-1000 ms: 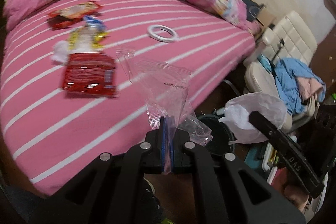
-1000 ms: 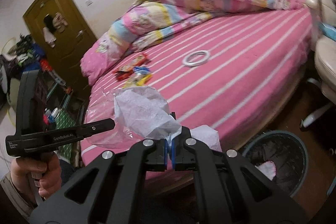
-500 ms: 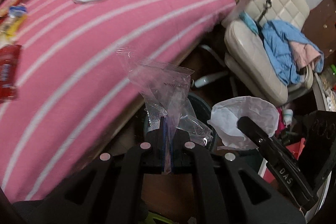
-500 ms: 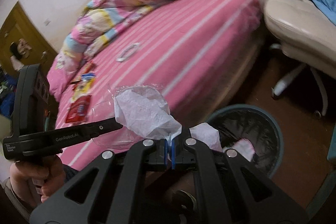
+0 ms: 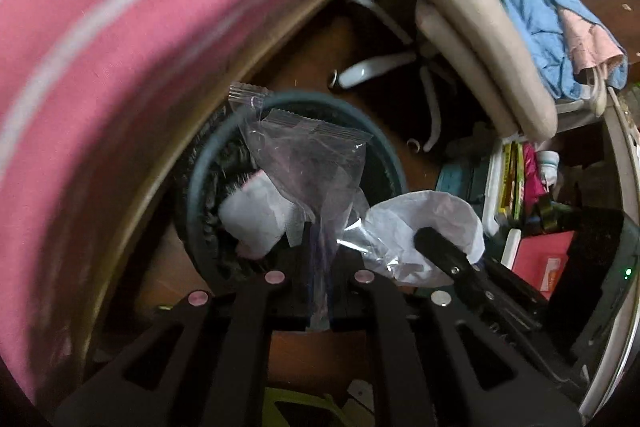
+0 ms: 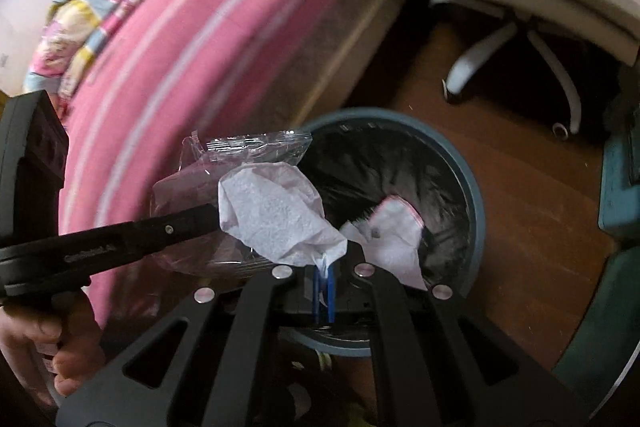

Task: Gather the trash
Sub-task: 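Open both grippers over the bin to drop the bag and tissue, then move both open grippers back to the trash on the bed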

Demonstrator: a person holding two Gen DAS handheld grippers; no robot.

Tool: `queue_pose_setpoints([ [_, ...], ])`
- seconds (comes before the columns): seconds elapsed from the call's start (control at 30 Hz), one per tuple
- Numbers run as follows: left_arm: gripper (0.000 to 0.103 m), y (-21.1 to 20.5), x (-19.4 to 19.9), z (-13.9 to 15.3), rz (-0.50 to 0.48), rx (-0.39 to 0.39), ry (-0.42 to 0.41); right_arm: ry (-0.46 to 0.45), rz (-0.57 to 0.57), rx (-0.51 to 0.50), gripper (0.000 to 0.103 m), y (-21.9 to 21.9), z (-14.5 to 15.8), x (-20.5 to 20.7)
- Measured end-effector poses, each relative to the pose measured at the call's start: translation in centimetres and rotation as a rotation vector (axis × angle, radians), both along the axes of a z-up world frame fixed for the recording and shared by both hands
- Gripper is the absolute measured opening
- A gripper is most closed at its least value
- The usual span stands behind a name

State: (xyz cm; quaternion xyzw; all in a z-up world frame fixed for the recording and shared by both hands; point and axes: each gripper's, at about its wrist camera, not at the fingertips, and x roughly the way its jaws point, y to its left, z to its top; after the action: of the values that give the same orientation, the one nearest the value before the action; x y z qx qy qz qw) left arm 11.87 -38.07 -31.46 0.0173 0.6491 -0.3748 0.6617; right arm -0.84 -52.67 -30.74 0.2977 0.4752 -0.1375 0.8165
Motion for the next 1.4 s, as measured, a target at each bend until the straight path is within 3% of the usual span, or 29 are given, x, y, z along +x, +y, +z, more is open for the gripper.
queue_pose_setpoints([
  [0.07, 0.008, -0.2, 0.2, -1.8, 0.006, 0.020, 0.038, 0.030, 0.000, -0.004, 0.005, -0.3, -1.3, 0.2],
  [0.17, 0.017, 0.0, 0.3, -4.1, 0.016, 0.051, 0.084, 0.073, -0.002, -0.006, 0.005, -0.7, -3.3, 0.4],
  [0.2, 0.022, -0.2, 0.3, -4.3, 0.017, 0.054, 0.090, 0.079, -0.003, -0.001, 0.005, -0.7, -3.7, 0.4],
  [0.23, 0.036, -0.2, 0.3, -4.6, 0.017, 0.058, 0.093, 0.089, -0.006, -0.001, 0.007, -0.8, -4.1, 0.4],
  [0.27, 0.047, -0.2, 0.3, -4.7, 0.019, 0.066, 0.090, 0.098, -0.011, -0.004, 0.020, -0.9, -4.5, 0.3],
  [0.3, 0.066, -0.1, 0.3, -4.7, 0.027, 0.071, 0.079, 0.096, -0.022, -0.003, 0.030, -1.1, -4.6, 0.1],
  [0.33, 0.069, 0.0, 0.4, -4.6, 0.034, 0.064, 0.070, 0.091, -0.033, -0.003, 0.049, -1.2, -4.6, 0.1],
  [0.37, 0.069, 0.0, 0.4, -4.4, 0.035, 0.051, 0.069, 0.080, -0.054, -0.009, 0.060, -1.4, -4.4, -0.3],
  [0.43, 0.073, 0.2, 0.6, -4.3, 0.040, 0.044, 0.077, 0.077, -0.074, -0.022, 0.069, -1.6, -4.2, -0.6],
  [0.6, 0.073, 1.2, 0.8, -3.1, 0.072, 0.010, 0.062, 0.058, -0.096, -0.033, 0.072, -1.6, -2.5, -1.3],
  [0.83, 0.086, 3.2, 0.5, 1.0, 0.130, -0.030, -0.004, -0.044, -0.106, -0.033, 0.082, 0.3, 2.4, -2.2],
  [1.17, 0.088, 13.7, 0.6, 10.6, 0.353, -0.240, -0.126, -0.222, 0.061, -0.063, 0.083, 7.6, 12.6, 1.0],
  [1.4, 0.088, 23.2, 2.0, 16.0, 0.504, -0.358, -0.196, -0.303, 0.273, -0.080, 0.084, 17.2, 18.3, 6.3],
])
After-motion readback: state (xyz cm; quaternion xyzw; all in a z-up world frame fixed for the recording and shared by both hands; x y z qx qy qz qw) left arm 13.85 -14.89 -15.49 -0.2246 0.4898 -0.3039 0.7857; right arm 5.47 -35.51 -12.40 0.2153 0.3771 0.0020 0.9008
